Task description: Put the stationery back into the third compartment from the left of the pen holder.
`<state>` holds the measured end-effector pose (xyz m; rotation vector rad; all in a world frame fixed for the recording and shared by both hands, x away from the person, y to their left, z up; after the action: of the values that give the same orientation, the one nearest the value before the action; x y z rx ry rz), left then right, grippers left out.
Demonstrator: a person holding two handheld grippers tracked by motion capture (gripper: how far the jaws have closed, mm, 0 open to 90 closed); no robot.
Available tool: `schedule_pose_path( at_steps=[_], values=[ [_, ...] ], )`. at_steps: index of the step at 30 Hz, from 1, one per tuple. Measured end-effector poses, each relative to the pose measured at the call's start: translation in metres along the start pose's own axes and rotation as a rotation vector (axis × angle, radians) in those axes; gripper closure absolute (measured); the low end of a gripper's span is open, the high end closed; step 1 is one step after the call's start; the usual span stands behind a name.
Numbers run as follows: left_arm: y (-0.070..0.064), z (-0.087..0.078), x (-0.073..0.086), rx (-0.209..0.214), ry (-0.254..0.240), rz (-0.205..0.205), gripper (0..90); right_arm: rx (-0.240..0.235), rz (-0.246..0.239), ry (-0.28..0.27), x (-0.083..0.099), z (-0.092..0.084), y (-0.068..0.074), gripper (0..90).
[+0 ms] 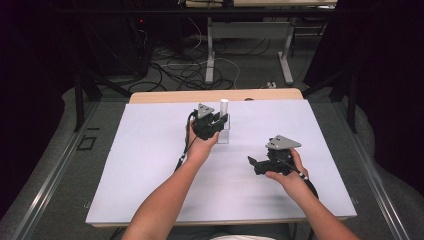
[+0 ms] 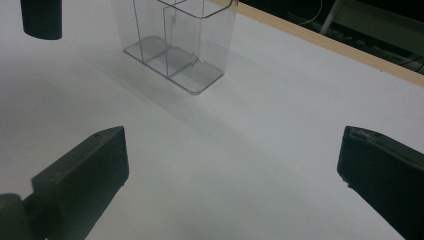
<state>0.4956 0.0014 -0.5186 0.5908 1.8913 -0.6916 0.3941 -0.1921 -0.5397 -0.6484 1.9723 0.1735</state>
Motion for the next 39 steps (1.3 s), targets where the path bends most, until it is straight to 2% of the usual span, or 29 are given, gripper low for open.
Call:
schedule_pose_path(
  at_steps=[5, 11, 16, 17, 19, 31, 36, 38, 39],
  values=[
    [-0.001, 0.004, 0.005, -0.004, 0.009, -0.007, 71.3, -0.002, -0.008, -0.004, 0.001, 0.001, 0.001, 0.0],
    [-0.002, 0.007, 0.009, -0.008, 0.031, 0.011, 71.3, -0.014, -0.006, 0.011, 0.002, 0.001, 0.003, 0.0],
    [-0.002, 0.009, 0.014, -0.016, 0.039, 0.005, 71.3, -0.018, -0.019, 0.007, 0.002, 0.002, 0.003, 0.0],
    [-0.002, 0.009, 0.015, -0.018, 0.036, 0.006, 71.3, -0.019, -0.006, 0.011, 0.003, 0.002, 0.005, 0.0],
    [-0.001, 0.009, 0.015, -0.021, 0.039, 0.007, 71.3, -0.024, -0.019, 0.005, 0.002, 0.003, 0.005, 0.0],
    [-0.001, 0.011, 0.02, -0.028, 0.054, 0.017, 71.2, -0.042, -0.017, 0.024, 0.004, 0.003, 0.008, 0.3],
    [-0.001, 0.01, 0.02, -0.029, 0.059, 0.018, 70.9, -0.045, -0.014, 0.016, 0.004, 0.004, 0.009, 0.5],
    [-0.002, 0.009, 0.018, -0.027, 0.055, 0.013, 67.6, -0.045, -0.015, 0.017, 0.004, 0.004, 0.009, 0.6],
    [-0.003, 0.008, 0.017, -0.023, 0.054, 0.016, 61.5, -0.049, -0.015, 0.017, 0.004, 0.004, 0.009, 0.5]
  ],
)
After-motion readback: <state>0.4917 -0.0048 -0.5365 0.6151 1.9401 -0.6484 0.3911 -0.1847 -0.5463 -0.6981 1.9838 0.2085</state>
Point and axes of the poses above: each handheld gripper's, and its own axes: z roughly forward along the jaws, x roughly out of its underside, y roughly to its left, the point moved 5 cm from there along z, roughly forward along the jaws, and after that the axes turned 6 degrees about x, right-handed, at the moved point
